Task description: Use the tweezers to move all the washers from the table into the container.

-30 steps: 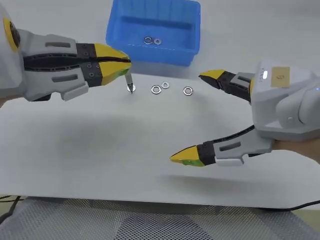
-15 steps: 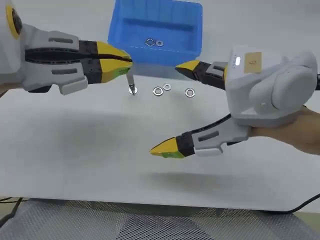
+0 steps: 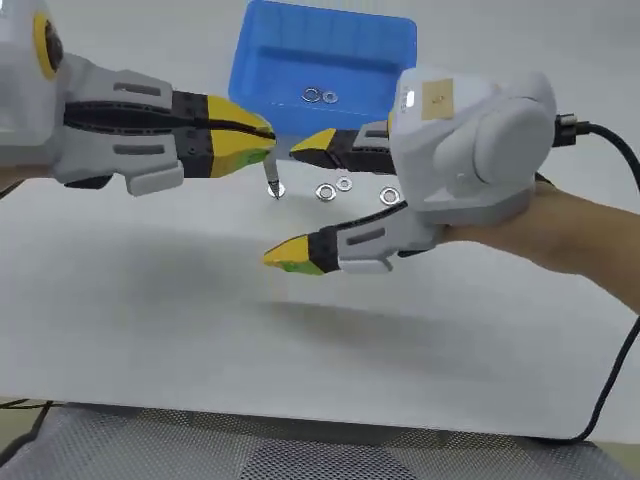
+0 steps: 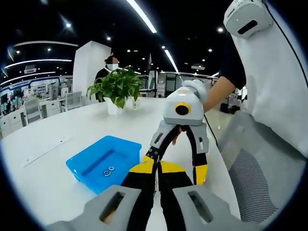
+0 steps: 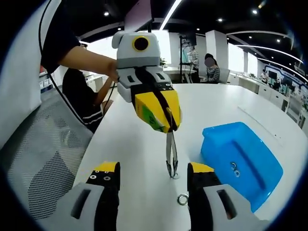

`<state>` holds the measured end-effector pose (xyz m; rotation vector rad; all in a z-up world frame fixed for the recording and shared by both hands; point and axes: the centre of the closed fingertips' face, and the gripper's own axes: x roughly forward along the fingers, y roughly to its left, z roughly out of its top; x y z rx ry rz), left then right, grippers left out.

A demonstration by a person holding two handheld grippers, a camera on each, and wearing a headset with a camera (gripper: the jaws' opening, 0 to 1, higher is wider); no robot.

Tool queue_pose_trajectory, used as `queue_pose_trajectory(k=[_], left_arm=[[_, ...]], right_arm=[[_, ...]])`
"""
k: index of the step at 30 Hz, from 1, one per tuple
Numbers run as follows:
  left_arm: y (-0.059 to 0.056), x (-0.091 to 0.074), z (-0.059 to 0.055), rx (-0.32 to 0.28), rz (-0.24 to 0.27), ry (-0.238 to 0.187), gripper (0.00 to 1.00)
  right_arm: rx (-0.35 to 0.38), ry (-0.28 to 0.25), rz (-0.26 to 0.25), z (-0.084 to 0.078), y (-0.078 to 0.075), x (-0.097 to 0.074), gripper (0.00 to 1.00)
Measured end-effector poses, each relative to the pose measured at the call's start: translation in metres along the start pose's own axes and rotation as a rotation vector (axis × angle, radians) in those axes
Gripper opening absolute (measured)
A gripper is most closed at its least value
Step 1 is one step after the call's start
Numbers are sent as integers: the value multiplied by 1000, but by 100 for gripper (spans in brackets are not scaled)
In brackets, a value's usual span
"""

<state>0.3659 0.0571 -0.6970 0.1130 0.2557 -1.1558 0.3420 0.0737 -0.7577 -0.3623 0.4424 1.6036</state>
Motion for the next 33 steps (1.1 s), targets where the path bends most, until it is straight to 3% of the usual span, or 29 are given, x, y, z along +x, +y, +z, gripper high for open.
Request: queue_pose_trajectory(k=[8, 19, 27, 33], left_arm=[[-1, 2, 0, -4, -14, 7, 5], [-3, 3, -1, -9, -24, 11, 5], [0, 2, -2, -14, -16, 12, 5], [-1, 1, -3, -17, -21, 15, 5]], right_arm=[[-45, 24, 3, 1, -12, 6, 29], [-127, 67, 55, 0, -15, 13, 18], [-202, 98, 62, -3, -20, 15, 11], [-239, 115, 77, -5, -20, 16, 11]])
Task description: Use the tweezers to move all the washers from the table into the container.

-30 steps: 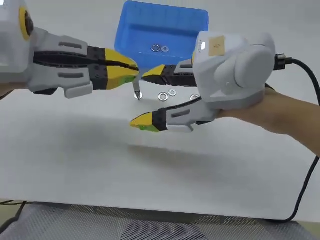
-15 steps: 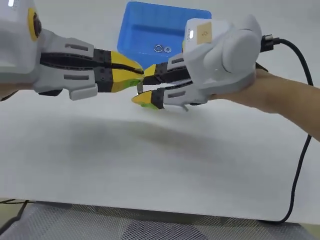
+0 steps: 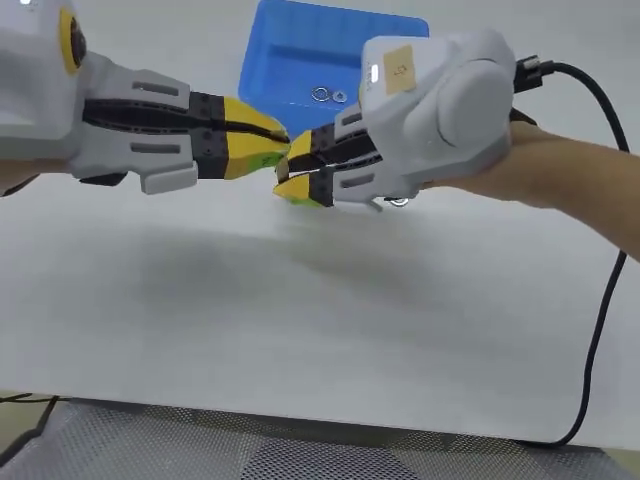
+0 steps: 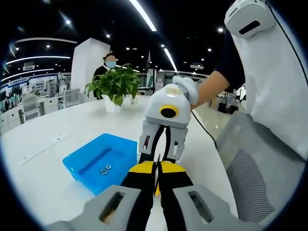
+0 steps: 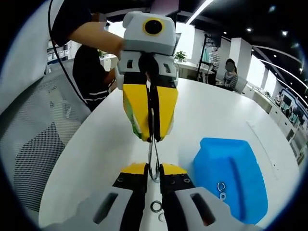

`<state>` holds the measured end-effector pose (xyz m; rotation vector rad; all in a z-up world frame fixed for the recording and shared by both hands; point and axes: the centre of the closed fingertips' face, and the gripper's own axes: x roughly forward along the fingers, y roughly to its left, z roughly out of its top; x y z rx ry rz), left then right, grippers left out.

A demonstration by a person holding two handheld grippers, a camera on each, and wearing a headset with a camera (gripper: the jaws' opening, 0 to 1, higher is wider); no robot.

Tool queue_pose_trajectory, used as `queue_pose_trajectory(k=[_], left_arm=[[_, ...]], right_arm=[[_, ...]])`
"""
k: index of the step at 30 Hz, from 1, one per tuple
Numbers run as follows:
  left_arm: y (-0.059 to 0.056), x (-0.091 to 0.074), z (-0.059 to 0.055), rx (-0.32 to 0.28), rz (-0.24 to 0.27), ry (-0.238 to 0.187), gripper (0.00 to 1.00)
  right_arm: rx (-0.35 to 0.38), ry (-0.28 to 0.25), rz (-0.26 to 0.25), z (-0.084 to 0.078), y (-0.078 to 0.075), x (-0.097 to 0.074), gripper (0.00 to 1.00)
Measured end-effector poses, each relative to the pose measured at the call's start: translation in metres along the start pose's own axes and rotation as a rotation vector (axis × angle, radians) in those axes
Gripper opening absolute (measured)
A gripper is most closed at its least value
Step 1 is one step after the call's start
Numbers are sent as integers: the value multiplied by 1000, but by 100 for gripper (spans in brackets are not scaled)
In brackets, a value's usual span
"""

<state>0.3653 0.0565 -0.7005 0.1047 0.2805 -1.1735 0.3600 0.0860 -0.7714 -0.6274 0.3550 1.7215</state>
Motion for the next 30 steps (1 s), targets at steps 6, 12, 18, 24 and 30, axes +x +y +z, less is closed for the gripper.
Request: queue_pose_trajectory(k=[6, 12, 18, 24, 30], left_arm=[[-1, 1, 0, 0, 6, 2, 5], [-2, 2, 0, -2, 13, 0, 6], [-1, 2, -2, -13, 24, 9, 8], [1, 0, -5, -16, 44, 23, 19], [1, -1, -4, -34, 51, 22, 26]], right_arm=[[-32, 5, -3, -1, -1, 0, 10], [-47, 8, -10, -2, -1, -1, 9], [-44, 9, -12, -1, -1, -2, 9], [-38, 10, -13, -1, 0, -3, 9], [-20, 13, -17, -3, 0, -5, 9]])
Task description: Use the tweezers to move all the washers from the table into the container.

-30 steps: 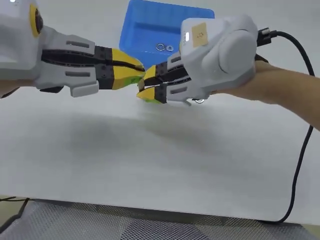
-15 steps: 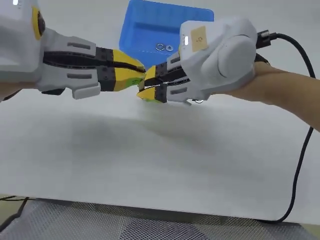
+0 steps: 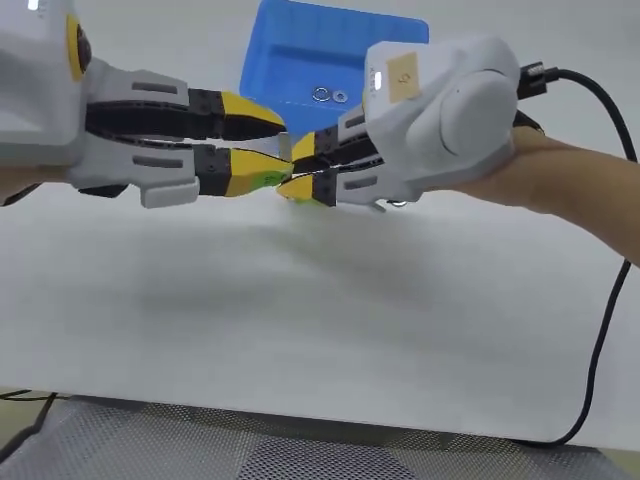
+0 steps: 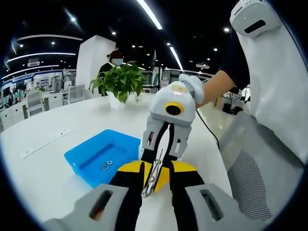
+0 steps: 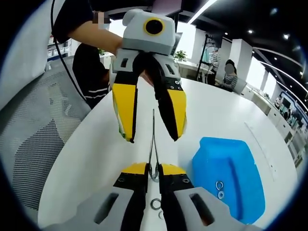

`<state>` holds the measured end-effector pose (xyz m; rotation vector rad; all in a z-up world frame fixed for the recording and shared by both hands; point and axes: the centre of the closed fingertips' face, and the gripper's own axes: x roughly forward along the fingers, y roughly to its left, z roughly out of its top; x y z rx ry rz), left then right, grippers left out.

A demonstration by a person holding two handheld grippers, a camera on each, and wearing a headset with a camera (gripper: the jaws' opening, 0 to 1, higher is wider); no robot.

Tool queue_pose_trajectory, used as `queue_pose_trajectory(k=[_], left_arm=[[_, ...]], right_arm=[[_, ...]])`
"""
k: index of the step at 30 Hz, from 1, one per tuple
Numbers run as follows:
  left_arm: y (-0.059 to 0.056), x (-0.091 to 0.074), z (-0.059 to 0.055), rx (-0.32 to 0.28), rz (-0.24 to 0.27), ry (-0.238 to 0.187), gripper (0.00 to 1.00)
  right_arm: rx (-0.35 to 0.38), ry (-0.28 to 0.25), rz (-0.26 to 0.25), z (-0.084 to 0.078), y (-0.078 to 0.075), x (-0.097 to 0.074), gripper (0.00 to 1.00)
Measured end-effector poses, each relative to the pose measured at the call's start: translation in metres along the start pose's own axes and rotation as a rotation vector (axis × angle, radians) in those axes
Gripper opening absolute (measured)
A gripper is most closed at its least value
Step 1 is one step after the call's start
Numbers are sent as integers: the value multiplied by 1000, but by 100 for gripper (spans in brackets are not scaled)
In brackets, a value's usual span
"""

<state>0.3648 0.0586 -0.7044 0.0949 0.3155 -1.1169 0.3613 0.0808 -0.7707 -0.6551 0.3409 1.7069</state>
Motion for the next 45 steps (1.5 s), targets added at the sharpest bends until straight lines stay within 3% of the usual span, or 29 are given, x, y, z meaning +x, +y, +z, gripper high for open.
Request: queue_pose_trajectory(k=[7, 13, 18, 23, 28, 35, 39, 45], left_arm=[[-6, -4, 1, -25, 11, 2, 31], [-2, -17, 3, -25, 98, 0, 42], [-5, -26, 1, -44, 130, 13, 50], [-10, -30, 6, -57, 149, -2, 54], [-11, -33, 6, -73, 170, 3, 63], [-17, -37, 6, -110, 158, 2, 74], [-17, -39, 2, -98, 177, 8, 81], [-23, -40, 5, -131, 185, -29, 95]], right_arm=[[54, -31, -44, 9, -3, -14, 9], [76, -52, -83, 17, -7, -30, 9], [97, -71, -121, 23, -11, -45, 9], [60, -56, -163, 31, -17, -62, 9], [54, -57, -202, 40, -27, -78, 9], [28, -46, -239, 48, -40, -93, 9], [9, -29, -258, 44, -56, -98, 9], [12, -32, -285, 44, -82, -101, 9]])
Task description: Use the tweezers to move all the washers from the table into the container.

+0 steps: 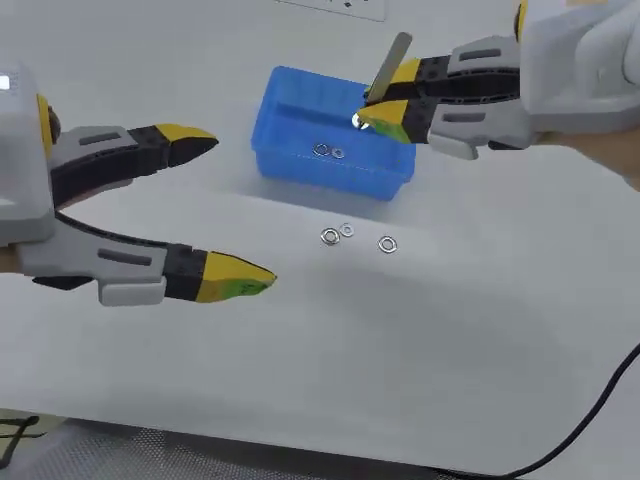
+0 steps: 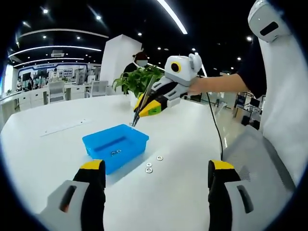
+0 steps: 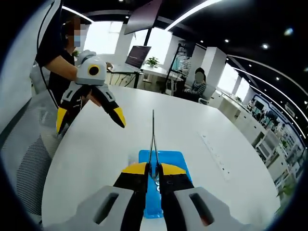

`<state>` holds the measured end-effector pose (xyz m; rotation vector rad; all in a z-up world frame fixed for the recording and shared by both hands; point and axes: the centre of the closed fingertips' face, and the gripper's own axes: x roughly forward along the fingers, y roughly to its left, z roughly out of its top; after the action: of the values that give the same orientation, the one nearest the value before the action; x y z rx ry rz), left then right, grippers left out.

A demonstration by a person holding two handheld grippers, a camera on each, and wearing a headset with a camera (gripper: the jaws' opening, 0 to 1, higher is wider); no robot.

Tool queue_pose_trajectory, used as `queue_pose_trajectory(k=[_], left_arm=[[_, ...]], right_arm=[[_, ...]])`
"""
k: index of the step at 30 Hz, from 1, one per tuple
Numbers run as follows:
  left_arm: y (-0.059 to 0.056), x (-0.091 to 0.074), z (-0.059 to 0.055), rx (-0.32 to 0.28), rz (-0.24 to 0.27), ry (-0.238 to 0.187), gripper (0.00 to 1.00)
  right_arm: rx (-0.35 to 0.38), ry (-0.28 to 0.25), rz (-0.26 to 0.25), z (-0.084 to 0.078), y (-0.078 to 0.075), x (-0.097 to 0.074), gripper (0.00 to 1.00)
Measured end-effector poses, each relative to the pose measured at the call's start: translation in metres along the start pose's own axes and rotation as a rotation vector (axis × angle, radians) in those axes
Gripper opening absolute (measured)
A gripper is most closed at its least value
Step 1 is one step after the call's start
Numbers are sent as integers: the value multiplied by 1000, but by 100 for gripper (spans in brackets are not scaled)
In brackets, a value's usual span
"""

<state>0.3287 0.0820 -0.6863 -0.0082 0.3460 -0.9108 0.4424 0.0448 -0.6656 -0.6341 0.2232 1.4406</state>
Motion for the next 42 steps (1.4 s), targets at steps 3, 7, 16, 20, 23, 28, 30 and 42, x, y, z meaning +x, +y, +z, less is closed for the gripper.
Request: queue_pose_trajectory(k=[3, 7, 16, 20, 23, 28, 30, 42], left_arm=[[-5, 1, -3, 6, 3, 6, 99], [-5, 2, -4, -13, 17, -6, 99], [-2, 7, -6, -41, 38, -2, 99], [1, 6, -4, -44, 62, -9, 99], [2, 5, -6, -58, 74, -11, 99], [1, 3, -10, -74, 82, -9, 99], [2, 3, -11, -82, 84, -9, 99], [1, 8, -7, -96, 68, -20, 99]], right_arm=[[14, -3, -4, -8, -15, 8, 9], [59, -3, -3, -22, -29, 24, 9], [79, 73, 21, -65, -33, 58, 9], [51, 119, 26, -86, -34, 70, 9], [67, 121, 28, -90, -33, 75, 9], [88, 104, 22, -93, -35, 79, 10], [91, 96, 23, -93, -35, 79, 10], [89, 96, 16, -92, -34, 79, 11]])
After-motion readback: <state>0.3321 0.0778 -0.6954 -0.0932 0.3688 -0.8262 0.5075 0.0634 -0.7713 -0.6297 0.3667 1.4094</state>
